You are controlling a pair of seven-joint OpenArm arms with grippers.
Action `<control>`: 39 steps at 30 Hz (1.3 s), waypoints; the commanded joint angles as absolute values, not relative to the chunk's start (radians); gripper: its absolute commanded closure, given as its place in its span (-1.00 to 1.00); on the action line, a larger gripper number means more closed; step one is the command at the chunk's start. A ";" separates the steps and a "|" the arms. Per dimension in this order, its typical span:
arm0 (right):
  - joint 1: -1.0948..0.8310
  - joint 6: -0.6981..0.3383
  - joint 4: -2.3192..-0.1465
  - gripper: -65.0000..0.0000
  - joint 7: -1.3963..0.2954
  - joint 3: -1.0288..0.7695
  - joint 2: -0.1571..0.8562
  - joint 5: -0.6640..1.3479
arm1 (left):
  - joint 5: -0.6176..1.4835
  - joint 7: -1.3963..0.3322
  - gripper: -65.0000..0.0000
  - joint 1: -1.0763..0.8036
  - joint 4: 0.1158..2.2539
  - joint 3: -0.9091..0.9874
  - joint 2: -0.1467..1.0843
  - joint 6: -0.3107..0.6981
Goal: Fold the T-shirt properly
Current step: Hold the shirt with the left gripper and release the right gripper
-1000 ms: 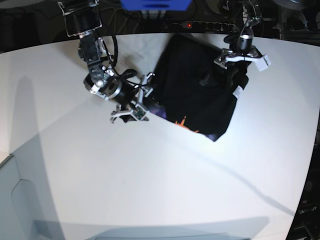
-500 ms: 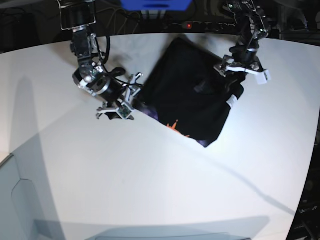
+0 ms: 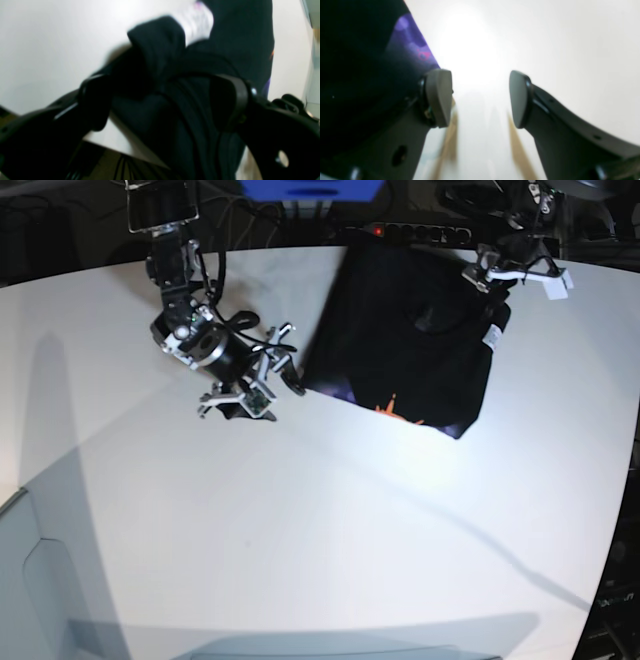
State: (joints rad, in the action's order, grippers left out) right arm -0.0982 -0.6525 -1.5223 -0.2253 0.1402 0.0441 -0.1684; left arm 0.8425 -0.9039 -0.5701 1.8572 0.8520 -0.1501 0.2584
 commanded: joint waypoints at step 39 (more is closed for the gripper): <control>-0.084 -0.659 -1.586 -0.10 -0.197 0.071 0.030 -0.153 | 0.730 -1.061 -0.11 -0.403 1.612 0.731 -0.157 0.265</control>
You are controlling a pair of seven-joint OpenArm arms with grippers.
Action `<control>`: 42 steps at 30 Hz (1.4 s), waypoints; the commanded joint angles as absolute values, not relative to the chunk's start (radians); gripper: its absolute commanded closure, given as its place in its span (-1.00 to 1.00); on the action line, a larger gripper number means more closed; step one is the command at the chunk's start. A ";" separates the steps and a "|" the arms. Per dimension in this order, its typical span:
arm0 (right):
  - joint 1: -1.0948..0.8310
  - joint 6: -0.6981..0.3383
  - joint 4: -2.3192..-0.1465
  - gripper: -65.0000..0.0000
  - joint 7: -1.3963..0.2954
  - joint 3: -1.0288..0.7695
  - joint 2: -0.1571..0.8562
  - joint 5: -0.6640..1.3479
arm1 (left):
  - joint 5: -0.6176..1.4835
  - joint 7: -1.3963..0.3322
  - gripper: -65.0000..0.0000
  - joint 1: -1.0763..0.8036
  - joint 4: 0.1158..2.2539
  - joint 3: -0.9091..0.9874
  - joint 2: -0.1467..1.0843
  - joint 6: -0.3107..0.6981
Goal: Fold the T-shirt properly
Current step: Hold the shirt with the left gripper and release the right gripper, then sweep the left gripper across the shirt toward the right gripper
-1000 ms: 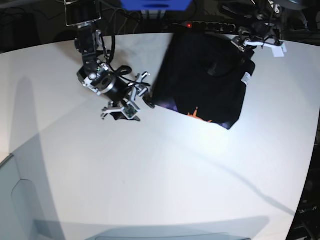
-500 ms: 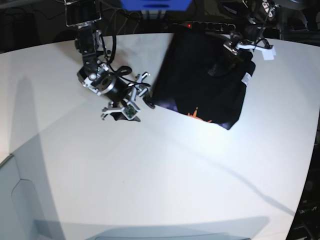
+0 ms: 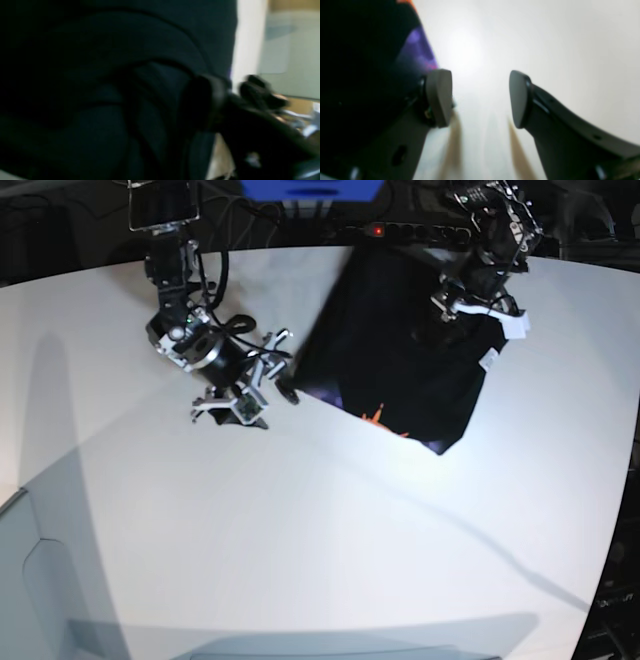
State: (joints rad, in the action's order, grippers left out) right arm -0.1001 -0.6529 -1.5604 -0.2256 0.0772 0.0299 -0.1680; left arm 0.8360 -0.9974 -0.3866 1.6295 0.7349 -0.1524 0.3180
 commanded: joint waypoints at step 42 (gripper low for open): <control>-0.077 -0.657 -1.830 -0.10 -0.197 -0.585 -0.028 -0.151 | -0.110 -0.443 1.00 0.639 0.885 -1.349 0.062 0.475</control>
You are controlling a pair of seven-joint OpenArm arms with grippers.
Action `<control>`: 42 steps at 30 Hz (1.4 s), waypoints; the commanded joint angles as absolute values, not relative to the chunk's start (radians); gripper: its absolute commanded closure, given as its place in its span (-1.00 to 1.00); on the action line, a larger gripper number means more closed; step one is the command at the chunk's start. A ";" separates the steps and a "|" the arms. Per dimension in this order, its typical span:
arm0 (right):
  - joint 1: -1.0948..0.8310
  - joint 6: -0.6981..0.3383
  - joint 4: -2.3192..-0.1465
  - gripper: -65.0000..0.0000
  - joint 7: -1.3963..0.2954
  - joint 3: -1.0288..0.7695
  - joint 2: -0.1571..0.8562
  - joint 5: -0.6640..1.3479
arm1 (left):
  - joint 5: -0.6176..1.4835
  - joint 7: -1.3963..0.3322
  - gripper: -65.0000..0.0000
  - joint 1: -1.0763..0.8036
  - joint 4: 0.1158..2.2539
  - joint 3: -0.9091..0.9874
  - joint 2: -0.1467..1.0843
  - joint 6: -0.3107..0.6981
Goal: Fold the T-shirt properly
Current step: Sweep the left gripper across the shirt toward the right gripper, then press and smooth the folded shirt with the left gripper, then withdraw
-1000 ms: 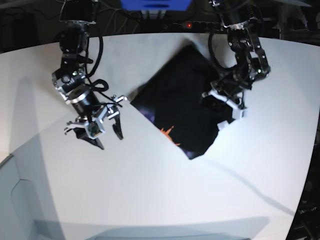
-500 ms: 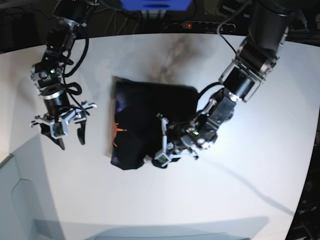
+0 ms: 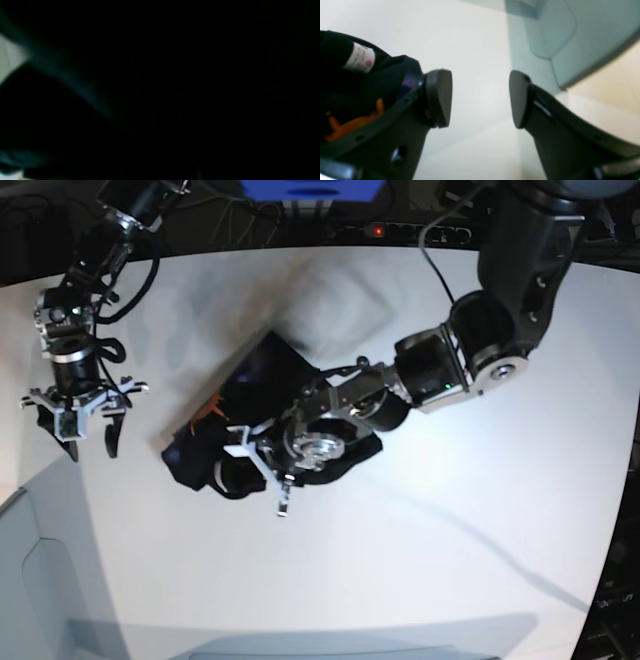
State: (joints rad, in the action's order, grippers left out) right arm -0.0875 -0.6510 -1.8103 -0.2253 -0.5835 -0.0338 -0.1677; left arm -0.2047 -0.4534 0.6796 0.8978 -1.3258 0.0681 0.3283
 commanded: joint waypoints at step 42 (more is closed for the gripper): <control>-0.091 -0.657 -1.851 -0.10 -0.199 -0.670 -0.028 -0.154 | -0.697 -0.266 -0.32 0.599 0.977 -1.207 -0.143 0.698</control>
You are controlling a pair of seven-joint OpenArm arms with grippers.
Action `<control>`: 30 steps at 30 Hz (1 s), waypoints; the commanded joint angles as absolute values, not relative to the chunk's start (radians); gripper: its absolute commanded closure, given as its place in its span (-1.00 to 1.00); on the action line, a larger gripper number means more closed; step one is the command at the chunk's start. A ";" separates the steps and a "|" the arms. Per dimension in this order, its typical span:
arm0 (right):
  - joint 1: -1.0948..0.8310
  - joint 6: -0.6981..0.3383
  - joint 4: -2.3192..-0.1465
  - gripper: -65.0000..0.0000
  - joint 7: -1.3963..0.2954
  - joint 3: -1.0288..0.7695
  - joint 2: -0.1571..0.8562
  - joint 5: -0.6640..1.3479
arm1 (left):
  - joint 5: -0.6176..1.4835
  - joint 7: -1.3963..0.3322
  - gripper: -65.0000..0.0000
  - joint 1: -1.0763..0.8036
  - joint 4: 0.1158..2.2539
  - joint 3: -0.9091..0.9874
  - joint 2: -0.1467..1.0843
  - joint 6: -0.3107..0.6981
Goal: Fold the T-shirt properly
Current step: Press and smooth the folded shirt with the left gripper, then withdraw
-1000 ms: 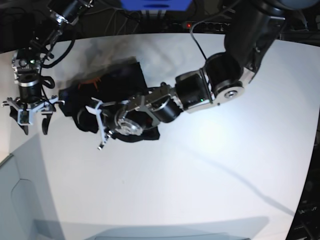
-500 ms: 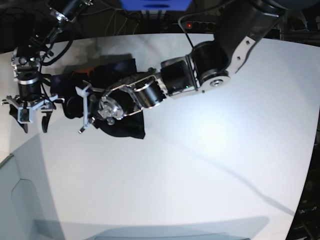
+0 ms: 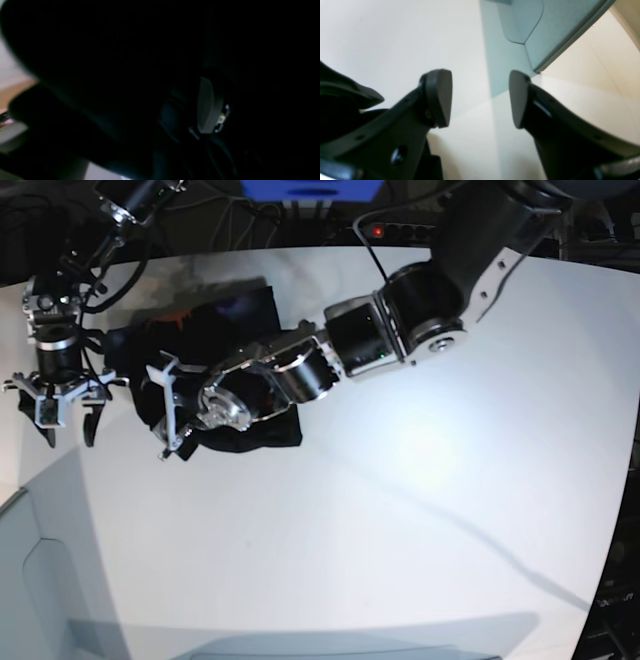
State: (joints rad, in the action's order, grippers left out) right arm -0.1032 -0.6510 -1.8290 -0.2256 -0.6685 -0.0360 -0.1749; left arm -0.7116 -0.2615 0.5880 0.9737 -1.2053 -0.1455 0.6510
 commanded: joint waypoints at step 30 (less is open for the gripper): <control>-0.053 -0.656 -1.851 -0.10 -0.197 -0.688 -0.071 -0.153 | -0.688 -0.260 -0.97 0.688 1.006 -0.967 -0.153 0.698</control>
